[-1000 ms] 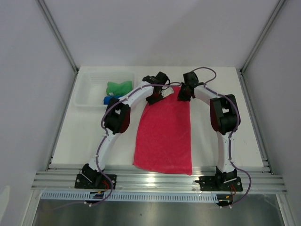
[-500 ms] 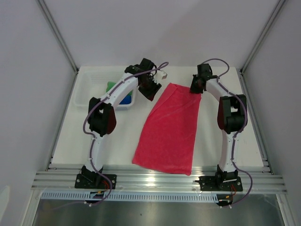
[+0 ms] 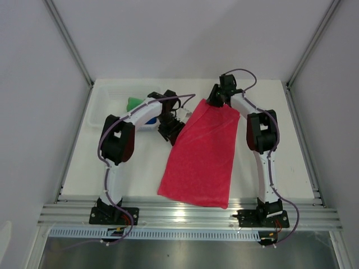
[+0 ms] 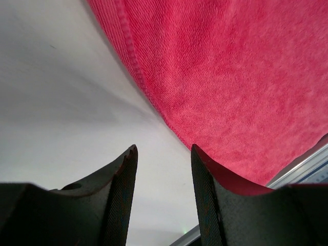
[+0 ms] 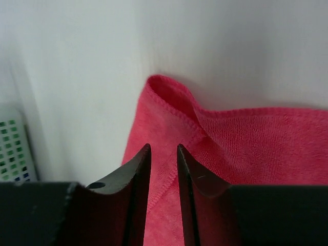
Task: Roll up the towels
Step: Flatten the towel
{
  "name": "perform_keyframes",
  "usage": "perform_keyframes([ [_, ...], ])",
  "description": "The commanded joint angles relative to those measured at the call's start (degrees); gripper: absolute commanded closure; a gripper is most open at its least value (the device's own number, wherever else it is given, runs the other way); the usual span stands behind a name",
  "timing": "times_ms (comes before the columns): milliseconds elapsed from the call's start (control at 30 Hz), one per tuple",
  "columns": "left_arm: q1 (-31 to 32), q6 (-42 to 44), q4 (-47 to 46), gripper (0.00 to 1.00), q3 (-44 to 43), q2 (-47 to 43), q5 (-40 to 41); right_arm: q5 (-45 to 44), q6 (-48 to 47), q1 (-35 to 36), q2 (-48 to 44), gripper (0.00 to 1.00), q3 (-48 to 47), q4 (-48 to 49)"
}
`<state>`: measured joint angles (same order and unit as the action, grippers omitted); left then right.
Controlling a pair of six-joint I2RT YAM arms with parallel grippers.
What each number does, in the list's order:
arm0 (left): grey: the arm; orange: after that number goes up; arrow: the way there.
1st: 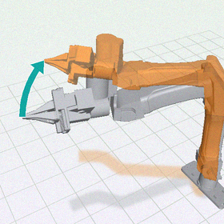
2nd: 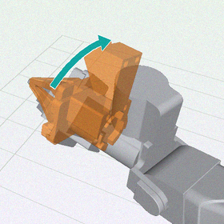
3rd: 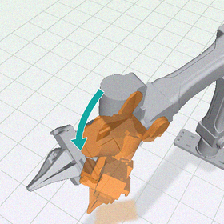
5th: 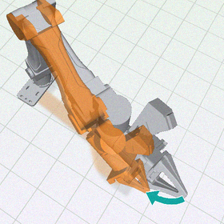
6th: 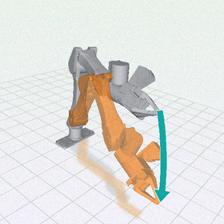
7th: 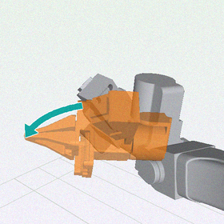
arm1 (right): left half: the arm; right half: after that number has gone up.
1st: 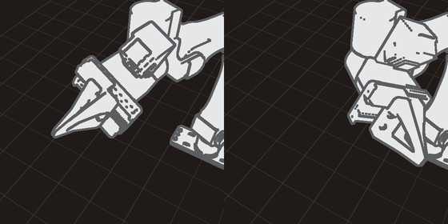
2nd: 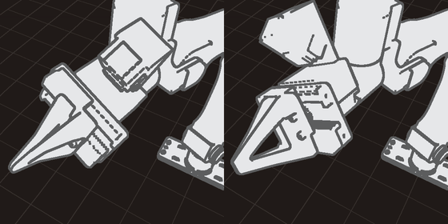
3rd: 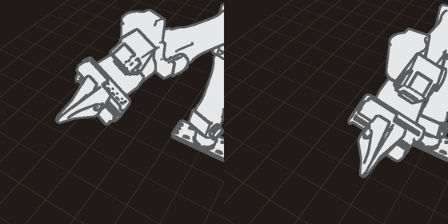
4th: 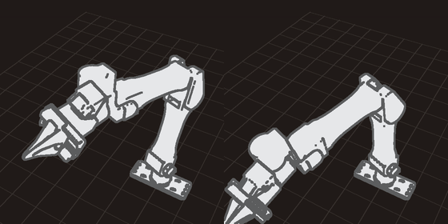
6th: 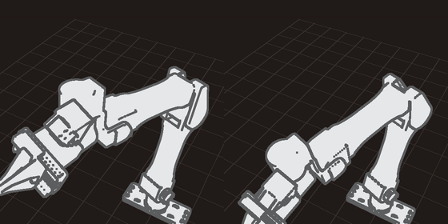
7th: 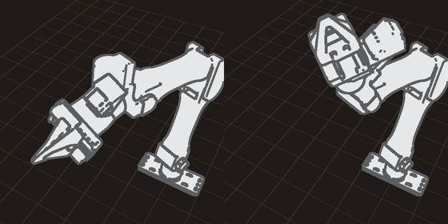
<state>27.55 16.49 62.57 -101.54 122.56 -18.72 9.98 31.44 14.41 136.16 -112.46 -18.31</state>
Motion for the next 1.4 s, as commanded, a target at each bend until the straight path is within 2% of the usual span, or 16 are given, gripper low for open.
perform_keyframes([
  [0,-0.5,-0.8,-0.6,0.50,3.1,-3.6,-2.3,-0.4,4.2,0.3,0.7,0.70,-1.4,0.8],
  [200,-0.6,-1.5,-2.2,0.50,7.8,-2.9,-5.3,-1.4,4.2,0.2,0.2,0.69,-1.3,0.4],
  [467,-0.5,-1.6,-2.1,0.51,8.6,-1.5,-6.8,-7.1,4.7,0.1,-2.6,0.69,-0.5,-2.8],
  [767,-0.5,-1.6,-2.4,0.51,8.8,-1.4,-6.0,-3.7,7.1,0.0,1.4,0.68,-1.3,-1.3],
  [1033,-0.5,-1.5,-2.5,0.50,8.9,-1.1,-5.6,-3.7,6.4,1.0,2.4,0.77,-2.8,-0.1],
  [1367,-0.5,-1.5,-2.4,0.50,8.6,-0.7,-5.5,-4.4,6.8,1.1,5.1,0.83,-5.8,-0.7],
])
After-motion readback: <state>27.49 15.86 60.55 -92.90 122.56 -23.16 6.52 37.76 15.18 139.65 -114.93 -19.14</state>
